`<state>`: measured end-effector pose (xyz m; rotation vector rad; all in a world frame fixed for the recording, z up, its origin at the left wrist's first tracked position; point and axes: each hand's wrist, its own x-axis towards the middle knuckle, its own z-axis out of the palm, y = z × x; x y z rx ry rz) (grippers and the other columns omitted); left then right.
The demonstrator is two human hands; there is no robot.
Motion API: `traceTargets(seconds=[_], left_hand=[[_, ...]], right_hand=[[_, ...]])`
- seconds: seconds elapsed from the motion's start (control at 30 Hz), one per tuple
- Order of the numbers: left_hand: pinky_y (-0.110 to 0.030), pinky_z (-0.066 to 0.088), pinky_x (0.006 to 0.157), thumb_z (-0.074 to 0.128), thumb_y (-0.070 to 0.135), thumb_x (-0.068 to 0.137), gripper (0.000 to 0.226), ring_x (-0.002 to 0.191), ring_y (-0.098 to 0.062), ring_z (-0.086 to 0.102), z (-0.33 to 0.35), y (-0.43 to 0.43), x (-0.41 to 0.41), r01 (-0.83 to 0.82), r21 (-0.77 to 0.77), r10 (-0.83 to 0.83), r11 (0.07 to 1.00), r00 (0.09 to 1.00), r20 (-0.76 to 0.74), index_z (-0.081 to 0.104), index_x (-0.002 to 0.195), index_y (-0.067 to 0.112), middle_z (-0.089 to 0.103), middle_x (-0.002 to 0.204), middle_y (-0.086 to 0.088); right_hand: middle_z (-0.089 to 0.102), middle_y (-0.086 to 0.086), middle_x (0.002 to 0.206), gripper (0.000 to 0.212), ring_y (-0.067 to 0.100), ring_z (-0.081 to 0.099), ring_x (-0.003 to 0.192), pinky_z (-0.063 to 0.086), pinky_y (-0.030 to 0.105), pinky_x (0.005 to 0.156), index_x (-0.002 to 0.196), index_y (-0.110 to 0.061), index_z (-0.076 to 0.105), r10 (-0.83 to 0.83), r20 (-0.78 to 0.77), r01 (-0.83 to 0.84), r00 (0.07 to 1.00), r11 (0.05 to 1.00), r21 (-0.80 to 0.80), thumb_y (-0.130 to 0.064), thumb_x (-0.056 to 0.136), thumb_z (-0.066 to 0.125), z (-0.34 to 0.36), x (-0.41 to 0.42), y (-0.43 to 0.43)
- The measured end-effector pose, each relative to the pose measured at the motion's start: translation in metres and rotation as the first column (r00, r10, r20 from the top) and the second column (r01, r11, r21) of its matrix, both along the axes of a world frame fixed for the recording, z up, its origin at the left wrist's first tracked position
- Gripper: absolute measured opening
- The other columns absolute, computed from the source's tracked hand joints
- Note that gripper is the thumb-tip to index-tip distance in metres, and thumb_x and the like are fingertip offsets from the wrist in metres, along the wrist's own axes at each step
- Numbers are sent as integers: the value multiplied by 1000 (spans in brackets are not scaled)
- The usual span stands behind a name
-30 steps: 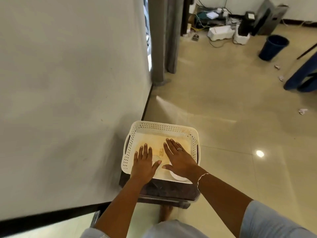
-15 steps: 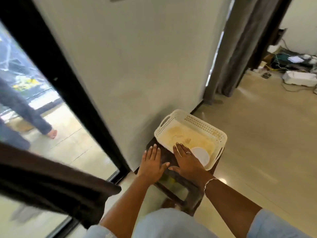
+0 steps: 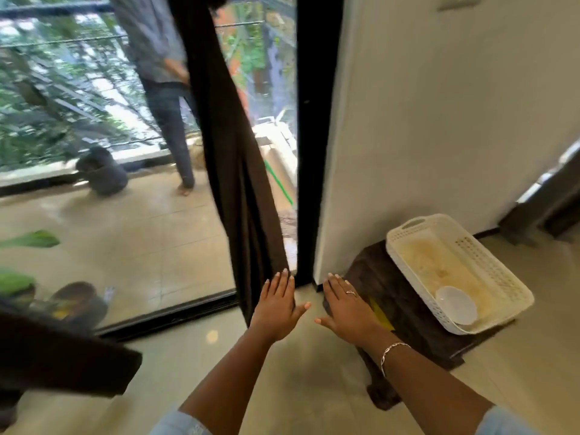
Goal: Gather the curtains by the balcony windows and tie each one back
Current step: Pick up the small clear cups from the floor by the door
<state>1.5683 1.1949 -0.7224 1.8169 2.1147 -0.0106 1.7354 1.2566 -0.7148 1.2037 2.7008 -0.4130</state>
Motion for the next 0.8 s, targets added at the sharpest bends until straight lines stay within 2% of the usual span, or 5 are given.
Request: traceTargets(seconds=[0.2, 0.4, 0.57, 0.8], left_hand=[[-34, -9, 115, 20, 55, 95, 73, 144, -23, -12, -1, -77, -79, -231, -19, 231, 973, 973, 5, -4, 147, 10, -11, 156, -10], [-33, -11, 114, 19, 54, 95, 72, 144, -22, -14, -1, -169, -162, -397, -55, 398, 916, 917, -4, -5, 147, 10, -13, 156, -9], [-35, -7, 116, 20, 54, 95, 73, 145, -23, -7, 4, -256, -235, -503, -7, 503, 864, 864, -31, -1, 148, 8, -9, 157, -11], [-37, -2, 117, 22, 54, 95, 72, 145, -23, -4, 1, -388, -330, -707, 3, 707, 707, 707, -12, 2, 148, 10, -5, 157, -11]], right_hand=[[-4, 11, 158, 85, 24, -4, 146, 0, 33, 118, 148, -9, -3, 207, -33, -206, 978, 978, 16, -59, 91, 34, -7, -92, -37], [-1, 12, 158, 85, 24, -2, 146, -3, 31, 117, 148, -8, -1, 314, -86, -314, 946, 949, 5, -58, 91, 36, -8, -194, -108], [-6, 12, 157, 85, 24, -6, 146, -3, 32, 117, 148, -6, -4, 408, -80, -411, 909, 911, -20, -58, 91, 33, -2, -281, -185], [-3, 12, 158, 86, 25, -5, 146, -3, 31, 117, 148, -8, -2, 560, -148, -571, 815, 820, -40, -57, 90, 39, 1, -400, -298]])
